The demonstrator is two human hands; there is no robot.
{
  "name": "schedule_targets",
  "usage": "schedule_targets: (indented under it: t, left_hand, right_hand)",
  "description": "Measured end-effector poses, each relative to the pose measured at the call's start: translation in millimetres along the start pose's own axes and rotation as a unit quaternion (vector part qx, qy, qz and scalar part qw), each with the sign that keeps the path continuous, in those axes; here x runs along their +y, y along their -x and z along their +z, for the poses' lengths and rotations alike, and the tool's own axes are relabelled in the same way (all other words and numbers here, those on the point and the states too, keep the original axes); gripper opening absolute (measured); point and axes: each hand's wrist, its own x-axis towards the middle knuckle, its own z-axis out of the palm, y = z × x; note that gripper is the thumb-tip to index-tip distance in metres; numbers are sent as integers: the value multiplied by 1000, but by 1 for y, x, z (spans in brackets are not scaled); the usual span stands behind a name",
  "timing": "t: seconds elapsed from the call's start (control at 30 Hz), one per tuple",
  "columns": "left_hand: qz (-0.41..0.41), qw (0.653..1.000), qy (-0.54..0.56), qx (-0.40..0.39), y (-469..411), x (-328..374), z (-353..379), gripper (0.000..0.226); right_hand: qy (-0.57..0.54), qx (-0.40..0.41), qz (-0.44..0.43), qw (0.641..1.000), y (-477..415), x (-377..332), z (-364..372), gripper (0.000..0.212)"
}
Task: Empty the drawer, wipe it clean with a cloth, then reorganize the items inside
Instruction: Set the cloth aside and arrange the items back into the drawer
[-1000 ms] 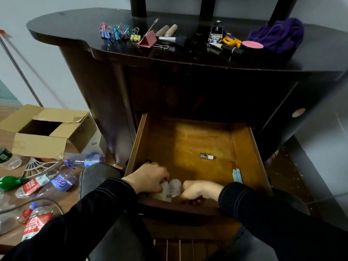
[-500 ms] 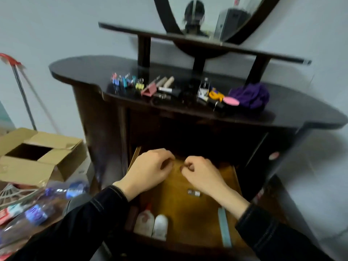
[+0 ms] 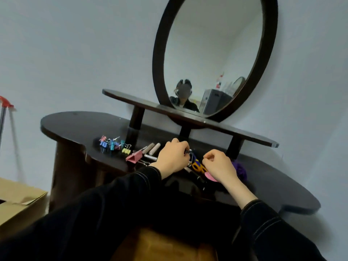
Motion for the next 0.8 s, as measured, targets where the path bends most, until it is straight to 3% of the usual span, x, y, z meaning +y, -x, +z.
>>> schedule_targets:
  t: [0.1, 0.2, 0.37, 0.57, 0.67, 0.8]
  left_hand:
    - [-69, 996, -28, -57, -32, -3, 14, 48]
    - [-112, 988, -45, -95, -51, -2, 26, 62]
    - [-143, 981, -38, -128, -63, 1, 48, 48]
    - [-198, 975, -40, -93, -75, -3, 51, 47]
    - [-228, 969, 78, -60, -76, -2, 43, 36]
    - [-169, 942, 280, 74, -58, 9, 15, 20]
  right_hand:
    - [68, -98, 13, 993, -38, 2, 7, 31]
    - [95, -168, 31, 981, -58, 3, 15, 22]
    - [59, -174, 54, 981, -72, 11, 19, 24]
    - [-124, -64, 100, 985, -78, 27, 21, 13]
    - [-229, 29, 79, 970, -78, 39, 19, 19]
    - [-342, 138, -10, 930, -58, 44, -7, 21]
